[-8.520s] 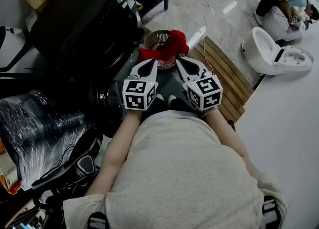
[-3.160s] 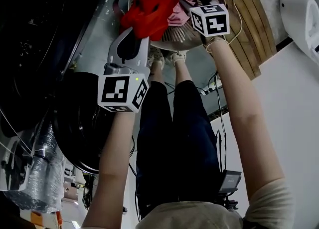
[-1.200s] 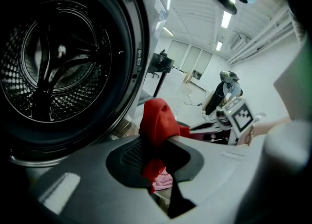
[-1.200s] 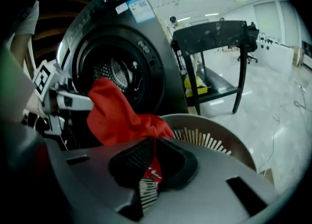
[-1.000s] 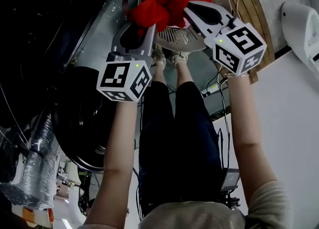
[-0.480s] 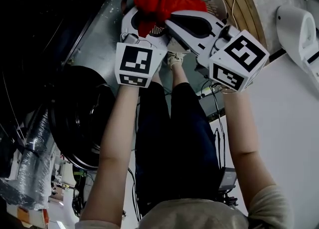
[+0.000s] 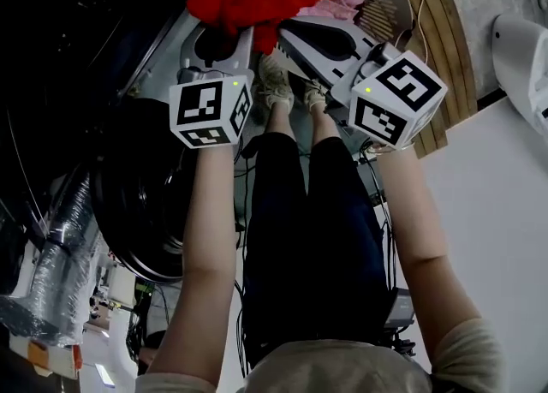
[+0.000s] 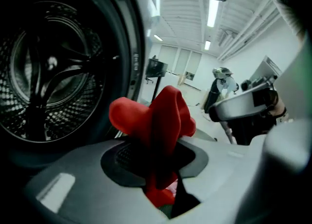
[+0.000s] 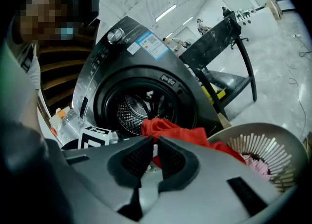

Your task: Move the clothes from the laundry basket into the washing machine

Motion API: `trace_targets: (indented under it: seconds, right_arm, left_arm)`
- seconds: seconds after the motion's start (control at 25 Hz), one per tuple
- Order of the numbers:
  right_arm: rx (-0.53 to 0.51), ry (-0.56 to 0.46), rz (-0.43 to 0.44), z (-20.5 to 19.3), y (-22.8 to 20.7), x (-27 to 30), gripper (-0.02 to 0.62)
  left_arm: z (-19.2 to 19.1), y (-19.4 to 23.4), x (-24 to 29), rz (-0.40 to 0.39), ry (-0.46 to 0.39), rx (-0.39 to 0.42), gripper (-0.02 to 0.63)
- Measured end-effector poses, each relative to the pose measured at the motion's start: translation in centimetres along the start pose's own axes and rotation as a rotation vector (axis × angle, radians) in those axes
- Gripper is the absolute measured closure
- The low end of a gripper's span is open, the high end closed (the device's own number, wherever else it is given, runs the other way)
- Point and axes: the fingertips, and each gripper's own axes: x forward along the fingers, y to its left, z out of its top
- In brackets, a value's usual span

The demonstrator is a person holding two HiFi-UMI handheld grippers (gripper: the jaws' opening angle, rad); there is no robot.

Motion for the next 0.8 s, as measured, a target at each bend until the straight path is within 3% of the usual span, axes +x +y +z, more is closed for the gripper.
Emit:
trace_targets:
  seconds: [0.28, 0.44, 0.6, 0.8]
  right_arm:
    - [0.080, 0.029, -0.094, -2.3, -1.7, 2.9, 0.574]
    - [0.105, 0.040, -0.075, -3.2, -1.0, 4.0, 0.574]
    - [0.139, 0.047, -0.086, -4.1, -1.1, 4.0, 0.574]
    - [0.166, 0.054, -0.085, -5.4, -1.2, 4.1, 0.574]
  left_arm:
    - [-1.7, 7.9, -1.1, 0.187, -0.026, -0.143, 0.466]
    - [-0.2, 12.9, -2.0, 0.394, -0.099, -0.207, 0.469]
    - [1.8, 18.3, -3.1, 0.618, -0.153, -0.205, 0.470]
    - [6.6, 22.3, -2.3, 0.695, -0.236, -0.089, 0.469]
